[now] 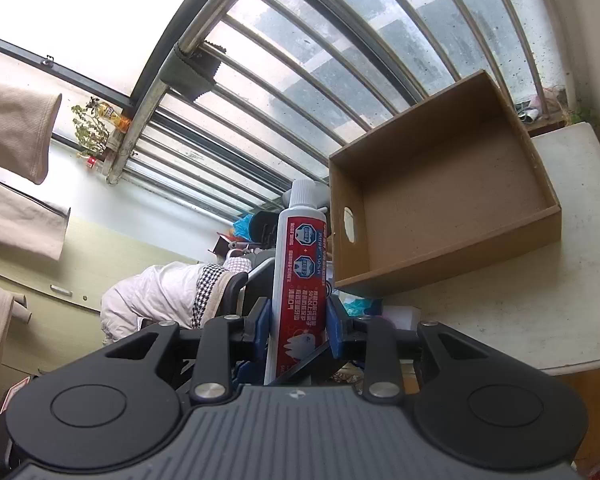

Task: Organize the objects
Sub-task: 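Lift the toothpaste tube with the right gripper and carry it over the tray, then lower the tube into the cardboard tray and open the right gripper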

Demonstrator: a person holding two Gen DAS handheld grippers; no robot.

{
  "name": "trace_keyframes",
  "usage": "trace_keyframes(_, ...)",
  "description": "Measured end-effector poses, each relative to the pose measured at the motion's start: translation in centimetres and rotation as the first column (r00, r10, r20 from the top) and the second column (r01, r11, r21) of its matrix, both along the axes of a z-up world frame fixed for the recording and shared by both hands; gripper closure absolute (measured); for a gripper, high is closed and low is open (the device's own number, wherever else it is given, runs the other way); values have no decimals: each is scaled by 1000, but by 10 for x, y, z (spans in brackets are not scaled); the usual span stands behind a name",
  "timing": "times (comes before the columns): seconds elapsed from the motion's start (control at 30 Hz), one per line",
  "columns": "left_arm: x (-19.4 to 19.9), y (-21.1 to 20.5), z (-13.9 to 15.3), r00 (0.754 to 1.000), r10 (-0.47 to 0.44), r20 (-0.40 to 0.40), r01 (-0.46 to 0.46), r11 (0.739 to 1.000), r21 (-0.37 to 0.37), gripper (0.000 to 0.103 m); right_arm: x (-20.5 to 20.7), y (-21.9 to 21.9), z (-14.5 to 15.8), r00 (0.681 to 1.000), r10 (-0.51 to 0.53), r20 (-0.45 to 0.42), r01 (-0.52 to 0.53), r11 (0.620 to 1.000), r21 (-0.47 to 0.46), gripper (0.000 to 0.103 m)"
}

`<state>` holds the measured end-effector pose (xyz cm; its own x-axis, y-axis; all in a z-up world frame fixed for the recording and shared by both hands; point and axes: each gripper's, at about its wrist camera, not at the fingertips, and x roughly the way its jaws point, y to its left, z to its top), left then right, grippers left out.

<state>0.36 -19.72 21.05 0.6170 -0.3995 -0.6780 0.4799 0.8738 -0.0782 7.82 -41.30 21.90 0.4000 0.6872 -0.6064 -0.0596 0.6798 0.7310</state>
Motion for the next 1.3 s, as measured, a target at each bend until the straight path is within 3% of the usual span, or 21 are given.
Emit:
trace_keyframes(0.17,17,-29,14,1000,-9,-21,9,1000,1,82,15,-10,-2,1000,-16,-16,15,1000,-11,70)
trace_keyframes(0.53,97,-56,-12,994,28,-108,-26,999,26,82,94,-30,-37,996,7,-91,-5,1000,17,70)
trace_keyframes(0.73,141,-59,-49,979,62,-195,-56,998,38,82,143,-32,-77,984,37,-174,-34,999,20,70)
trace_keyframes(0.97,190,-67,-110,948,92,-303,-79,995,55,82,193,-34,-149,957,44,-285,-44,999,8,70)
trace_keyframes(1.13,214,-76,-145,937,94,-337,-82,995,48,82,220,-44,-189,946,30,-323,-38,999,-17,70)
trace_keyframes(1.3,230,-85,-174,936,84,-343,-80,996,26,82,242,-53,-210,950,11,-313,-30,998,-56,70)
